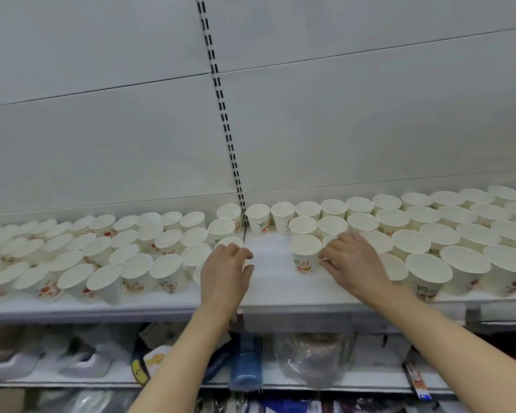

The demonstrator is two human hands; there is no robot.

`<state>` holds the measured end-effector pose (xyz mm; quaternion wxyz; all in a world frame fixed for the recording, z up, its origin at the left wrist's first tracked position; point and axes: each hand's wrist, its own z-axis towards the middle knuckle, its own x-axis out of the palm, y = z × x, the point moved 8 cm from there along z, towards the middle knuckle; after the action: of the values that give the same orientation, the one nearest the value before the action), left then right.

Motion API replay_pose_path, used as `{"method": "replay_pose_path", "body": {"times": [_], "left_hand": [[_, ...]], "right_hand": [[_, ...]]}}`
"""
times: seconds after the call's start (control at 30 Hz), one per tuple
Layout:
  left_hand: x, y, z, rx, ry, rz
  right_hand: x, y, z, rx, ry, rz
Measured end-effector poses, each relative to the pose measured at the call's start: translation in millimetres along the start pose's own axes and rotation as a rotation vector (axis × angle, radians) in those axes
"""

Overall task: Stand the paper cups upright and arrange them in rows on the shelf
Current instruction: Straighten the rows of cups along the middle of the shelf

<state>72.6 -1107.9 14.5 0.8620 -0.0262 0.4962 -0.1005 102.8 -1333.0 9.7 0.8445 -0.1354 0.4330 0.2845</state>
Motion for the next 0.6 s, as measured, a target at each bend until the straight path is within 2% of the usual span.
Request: {"method": "replay_pose_path", "body": {"times": [0.1, 0.23, 0.37, 0.6], "left_hand": [[-16, 50, -23, -0.096, -0.047, 0.078], [-9, 82, -32, -0.111, 0.170, 0.080], [-19, 100, -32, -0.094, 0.185, -0.062], [-39, 127, -37, -0.080, 0.208, -0.329]], "right_hand": [[11, 25, 7, -0.046, -0.021, 0.016], [32, 63, 31, -0.045, 0.011, 0.091], [51, 103, 65, -0.018, 0.060, 0.186], [93, 138, 102, -0.024, 0.163, 0.145]]}}
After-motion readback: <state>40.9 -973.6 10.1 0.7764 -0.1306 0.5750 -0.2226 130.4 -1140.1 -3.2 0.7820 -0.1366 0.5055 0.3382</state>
